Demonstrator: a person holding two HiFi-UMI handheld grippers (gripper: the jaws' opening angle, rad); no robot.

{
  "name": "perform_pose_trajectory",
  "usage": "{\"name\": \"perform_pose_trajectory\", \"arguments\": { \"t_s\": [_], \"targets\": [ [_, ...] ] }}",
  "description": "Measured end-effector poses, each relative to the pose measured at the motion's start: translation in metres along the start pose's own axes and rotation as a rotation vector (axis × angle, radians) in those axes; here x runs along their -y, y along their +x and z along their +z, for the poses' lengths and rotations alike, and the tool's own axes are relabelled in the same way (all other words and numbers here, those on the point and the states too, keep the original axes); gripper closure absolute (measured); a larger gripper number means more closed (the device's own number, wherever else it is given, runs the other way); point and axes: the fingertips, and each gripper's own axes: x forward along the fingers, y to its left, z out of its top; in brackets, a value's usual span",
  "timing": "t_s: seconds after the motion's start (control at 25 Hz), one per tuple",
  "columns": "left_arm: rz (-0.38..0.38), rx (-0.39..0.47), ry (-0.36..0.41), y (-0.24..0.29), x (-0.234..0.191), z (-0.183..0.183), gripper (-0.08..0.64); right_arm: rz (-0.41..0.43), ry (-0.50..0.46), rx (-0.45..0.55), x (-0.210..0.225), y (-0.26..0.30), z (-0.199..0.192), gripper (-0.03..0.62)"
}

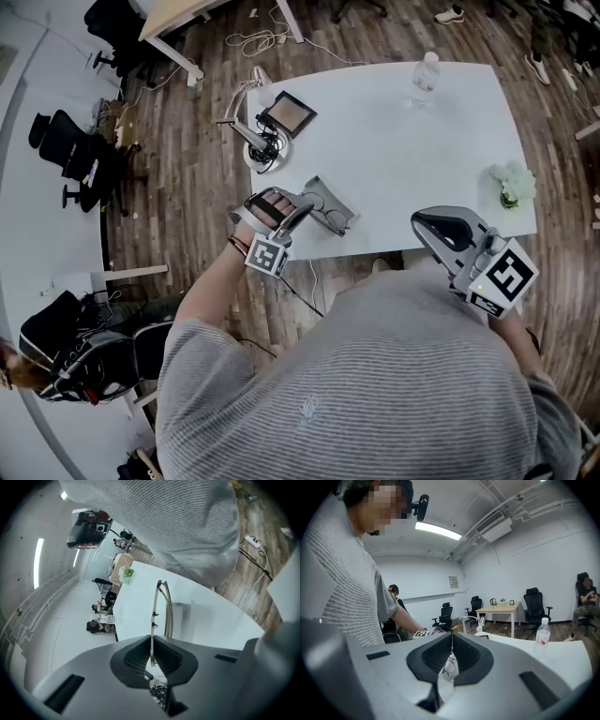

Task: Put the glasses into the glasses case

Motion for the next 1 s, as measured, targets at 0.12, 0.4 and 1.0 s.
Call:
{"name": "perform_pose_trajectory", "arguments": {
  "t_s": [0.12, 0.4, 1.0],
  "targets": [
    [-0.024, 0.010, 0.018, 0.012, 0.008, -0.008, 0.535, -0.027, 0.001, -0.004, 0.004, 0.000, 0.000, 0.577],
    [-0.047, 0.025, 0.073, 0.037, 0.016, -0.017, 0.535, -0.074, -0.002, -0.015, 0.012, -0.003, 0.002, 0.577],
    [-0.176, 0.019, 0.110, 0.072, 0.046, -0.030, 0.535, -0.134, 0.002, -0.031, 0.022, -0.014, -0.004, 0.577]
  ]
}}
